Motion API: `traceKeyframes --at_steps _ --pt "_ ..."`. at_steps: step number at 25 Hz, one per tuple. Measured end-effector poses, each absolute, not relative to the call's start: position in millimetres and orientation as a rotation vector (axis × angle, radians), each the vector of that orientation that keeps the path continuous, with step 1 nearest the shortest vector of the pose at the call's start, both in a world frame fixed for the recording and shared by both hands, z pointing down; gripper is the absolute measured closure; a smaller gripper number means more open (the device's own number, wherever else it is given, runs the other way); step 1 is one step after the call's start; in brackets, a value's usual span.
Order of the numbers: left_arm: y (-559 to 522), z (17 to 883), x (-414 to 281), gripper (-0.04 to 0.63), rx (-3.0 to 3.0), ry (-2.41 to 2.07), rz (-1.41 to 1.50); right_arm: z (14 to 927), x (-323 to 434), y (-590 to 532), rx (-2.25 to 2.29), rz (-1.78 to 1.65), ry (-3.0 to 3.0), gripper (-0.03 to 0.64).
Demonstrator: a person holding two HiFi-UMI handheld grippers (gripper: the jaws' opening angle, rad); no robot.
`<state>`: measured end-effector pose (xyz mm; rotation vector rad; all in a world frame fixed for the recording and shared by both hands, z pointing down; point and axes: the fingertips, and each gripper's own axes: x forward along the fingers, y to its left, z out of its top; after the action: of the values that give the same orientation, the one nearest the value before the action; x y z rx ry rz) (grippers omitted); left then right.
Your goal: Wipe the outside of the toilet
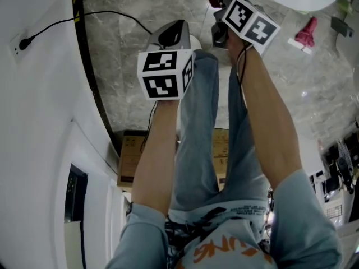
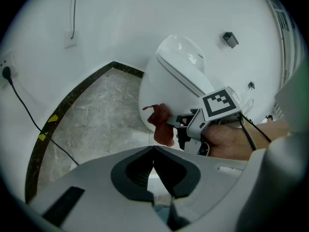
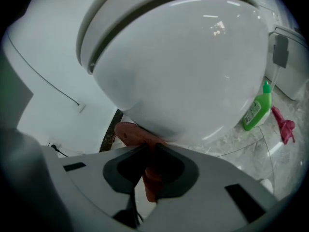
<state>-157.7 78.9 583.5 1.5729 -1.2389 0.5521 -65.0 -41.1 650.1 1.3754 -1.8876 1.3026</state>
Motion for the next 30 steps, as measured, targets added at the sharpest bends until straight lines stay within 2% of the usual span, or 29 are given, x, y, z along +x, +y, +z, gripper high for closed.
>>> traceKeyframes --at_steps 10,30 --pt "84 588 -141 0.601 1.532 -1.255 0.562 653 -36 -39 1.304 1.281 -1.896 0.566" --pt "57 586 -22 0.601 1.591 -1.175 0.631 651 54 -40 1.097 1.204 -1.947 0.563"
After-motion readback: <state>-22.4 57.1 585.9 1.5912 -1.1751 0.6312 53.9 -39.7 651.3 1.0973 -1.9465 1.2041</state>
